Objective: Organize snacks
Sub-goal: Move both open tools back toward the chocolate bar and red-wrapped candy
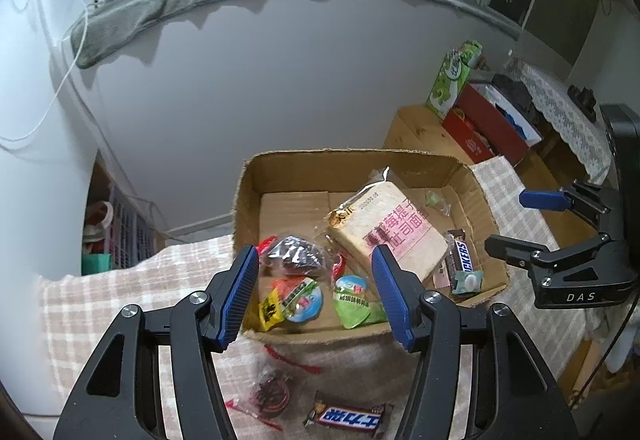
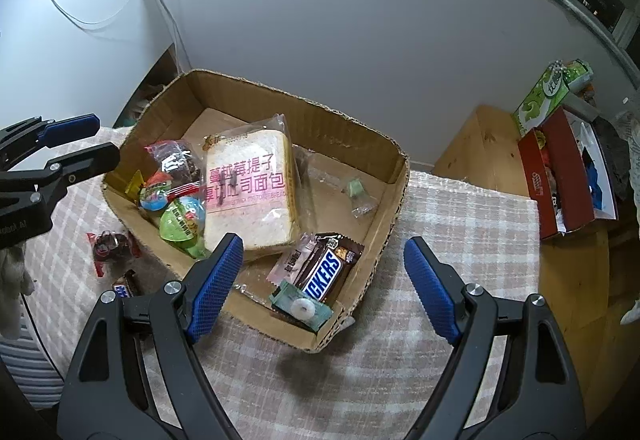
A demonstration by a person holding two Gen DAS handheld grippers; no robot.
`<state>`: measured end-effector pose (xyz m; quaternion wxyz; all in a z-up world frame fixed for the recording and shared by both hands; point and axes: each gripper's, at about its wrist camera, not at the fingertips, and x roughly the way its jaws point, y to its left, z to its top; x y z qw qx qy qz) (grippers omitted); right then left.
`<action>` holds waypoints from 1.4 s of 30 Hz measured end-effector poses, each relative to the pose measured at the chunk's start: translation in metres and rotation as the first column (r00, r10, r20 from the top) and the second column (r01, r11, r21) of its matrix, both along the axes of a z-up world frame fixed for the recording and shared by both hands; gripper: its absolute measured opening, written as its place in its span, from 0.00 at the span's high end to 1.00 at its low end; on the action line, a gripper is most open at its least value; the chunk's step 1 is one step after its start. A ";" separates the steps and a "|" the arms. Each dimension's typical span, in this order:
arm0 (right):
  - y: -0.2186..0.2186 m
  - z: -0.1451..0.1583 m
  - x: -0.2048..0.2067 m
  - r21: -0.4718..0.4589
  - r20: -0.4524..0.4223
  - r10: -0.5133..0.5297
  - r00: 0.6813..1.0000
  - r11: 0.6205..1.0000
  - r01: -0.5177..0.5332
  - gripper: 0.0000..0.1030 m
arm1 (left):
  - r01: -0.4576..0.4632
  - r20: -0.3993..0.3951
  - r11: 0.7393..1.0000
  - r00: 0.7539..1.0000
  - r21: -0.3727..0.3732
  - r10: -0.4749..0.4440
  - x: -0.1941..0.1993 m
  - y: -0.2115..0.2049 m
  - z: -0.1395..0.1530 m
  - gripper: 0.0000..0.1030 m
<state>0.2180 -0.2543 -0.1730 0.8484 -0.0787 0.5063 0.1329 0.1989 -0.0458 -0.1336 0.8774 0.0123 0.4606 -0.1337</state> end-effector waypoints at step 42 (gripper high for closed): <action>0.126 -0.052 -0.099 0.106 -0.130 0.270 0.954 0.961 -0.257 0.29 | -0.162 -0.095 0.983 0.983 -0.082 0.154 -0.124 0.111 -0.043 0.44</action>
